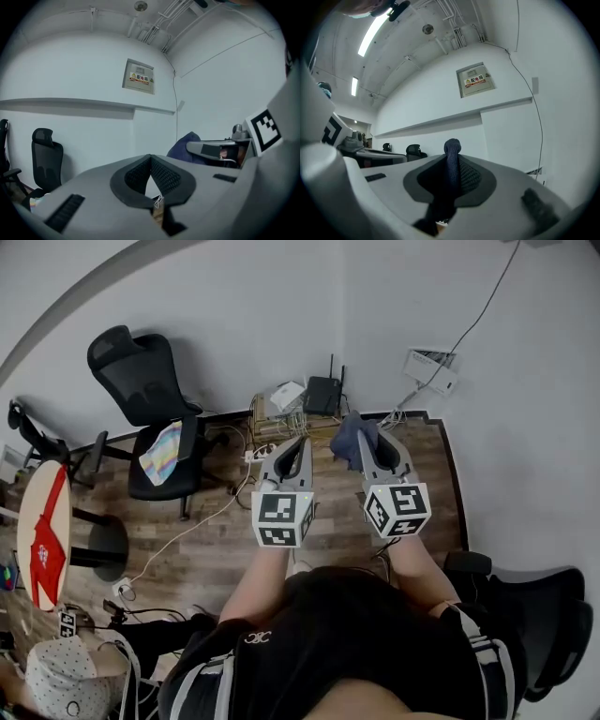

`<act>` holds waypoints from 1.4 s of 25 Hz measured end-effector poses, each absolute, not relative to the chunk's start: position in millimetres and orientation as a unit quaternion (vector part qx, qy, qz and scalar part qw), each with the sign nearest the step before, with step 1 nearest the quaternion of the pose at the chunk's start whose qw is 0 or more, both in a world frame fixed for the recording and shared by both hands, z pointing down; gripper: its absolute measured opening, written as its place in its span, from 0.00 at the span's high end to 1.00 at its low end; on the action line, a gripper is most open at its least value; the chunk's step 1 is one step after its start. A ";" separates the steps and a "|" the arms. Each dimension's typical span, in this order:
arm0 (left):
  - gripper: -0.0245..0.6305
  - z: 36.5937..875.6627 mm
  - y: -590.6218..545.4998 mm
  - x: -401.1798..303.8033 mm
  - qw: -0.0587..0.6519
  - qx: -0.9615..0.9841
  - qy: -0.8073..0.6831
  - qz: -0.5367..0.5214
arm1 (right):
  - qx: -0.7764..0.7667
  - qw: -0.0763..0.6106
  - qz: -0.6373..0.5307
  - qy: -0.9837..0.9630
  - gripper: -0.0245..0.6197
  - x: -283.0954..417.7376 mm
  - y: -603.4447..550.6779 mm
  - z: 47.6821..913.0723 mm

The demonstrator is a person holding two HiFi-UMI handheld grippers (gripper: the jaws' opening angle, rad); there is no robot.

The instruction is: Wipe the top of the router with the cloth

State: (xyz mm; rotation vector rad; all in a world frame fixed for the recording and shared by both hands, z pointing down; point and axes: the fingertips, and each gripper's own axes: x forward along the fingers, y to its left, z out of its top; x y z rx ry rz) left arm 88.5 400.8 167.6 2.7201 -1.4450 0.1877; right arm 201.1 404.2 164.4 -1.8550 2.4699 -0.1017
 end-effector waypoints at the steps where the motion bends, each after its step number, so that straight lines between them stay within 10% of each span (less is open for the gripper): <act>1: 0.96 168.3 398.0 86.7 0.029 0.882 -0.467 0.061 | -0.602 0.027 -0.035 0.797 0.86 199.7 401.3 164.3; 35: 0.96 209.8 305.4 -34.4 0.040 0.885 -0.458 0.066 | -0.608 -0.005 -0.033 0.793 0.85 100.7 291.5 189.4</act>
